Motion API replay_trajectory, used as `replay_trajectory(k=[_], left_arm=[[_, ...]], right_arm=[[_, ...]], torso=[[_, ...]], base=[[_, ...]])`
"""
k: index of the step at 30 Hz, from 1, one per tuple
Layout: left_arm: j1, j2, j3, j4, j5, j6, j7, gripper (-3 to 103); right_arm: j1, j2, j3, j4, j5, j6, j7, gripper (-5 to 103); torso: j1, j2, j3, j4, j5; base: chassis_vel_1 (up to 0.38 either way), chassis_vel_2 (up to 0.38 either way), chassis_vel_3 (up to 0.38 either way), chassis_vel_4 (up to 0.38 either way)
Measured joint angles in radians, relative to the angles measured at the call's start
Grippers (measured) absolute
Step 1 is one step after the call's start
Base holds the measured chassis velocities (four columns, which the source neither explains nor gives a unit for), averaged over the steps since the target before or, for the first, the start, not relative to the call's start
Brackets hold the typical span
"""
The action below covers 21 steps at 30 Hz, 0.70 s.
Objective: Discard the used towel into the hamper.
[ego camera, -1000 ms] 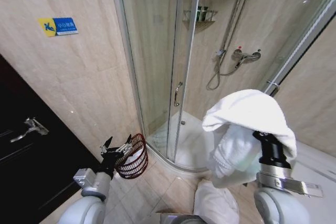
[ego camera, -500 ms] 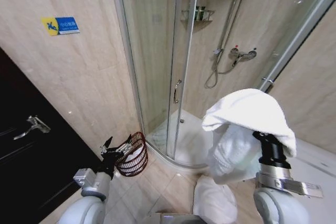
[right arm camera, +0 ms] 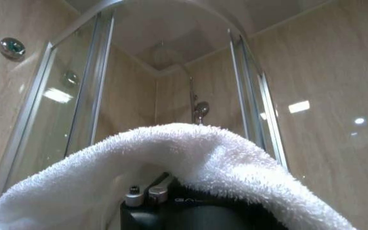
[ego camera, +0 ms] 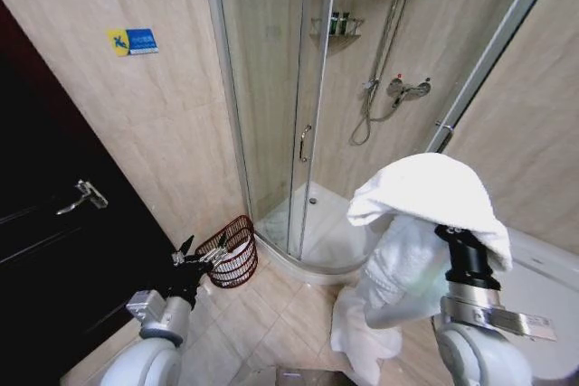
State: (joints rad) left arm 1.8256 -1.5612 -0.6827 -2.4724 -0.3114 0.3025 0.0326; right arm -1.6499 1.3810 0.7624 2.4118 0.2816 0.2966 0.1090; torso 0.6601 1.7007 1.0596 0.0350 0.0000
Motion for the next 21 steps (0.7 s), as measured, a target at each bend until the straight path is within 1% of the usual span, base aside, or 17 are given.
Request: replay_trajectory(k=[7, 15, 21], left_arm=[[0.0, 0.0, 0.0, 0.0, 0.0, 0.0, 0.0, 97], [0.0, 0.0, 0.0, 0.0, 0.0, 0.0, 0.0, 97], [0.0, 0.0, 0.0, 0.0, 0.0, 0.0, 0.0, 97]], right_arm=[[0.027, -0.004, -0.027, 0.0, 0.0, -0.008, -0.013, 12], [0.06, -0.017, -0.033, 0.005, 0.003, -0.025, -0.013, 12], [0.061, -0.017, -0.034, 0.018, 0.007, -0.029, -0.017, 12]], torso=[[0.001, -0.001, 0.0, 0.0001, 0.0], [0.0, -0.001, 0.0, 0.0, 0.0], [0.0, -0.001, 0.0, 0.0001, 0.0]], base=[[0.0, 0.0, 0.0, 0.0], [0.0, 0.0, 0.0, 0.0], [0.046, 0.028, 0.028, 0.066]])
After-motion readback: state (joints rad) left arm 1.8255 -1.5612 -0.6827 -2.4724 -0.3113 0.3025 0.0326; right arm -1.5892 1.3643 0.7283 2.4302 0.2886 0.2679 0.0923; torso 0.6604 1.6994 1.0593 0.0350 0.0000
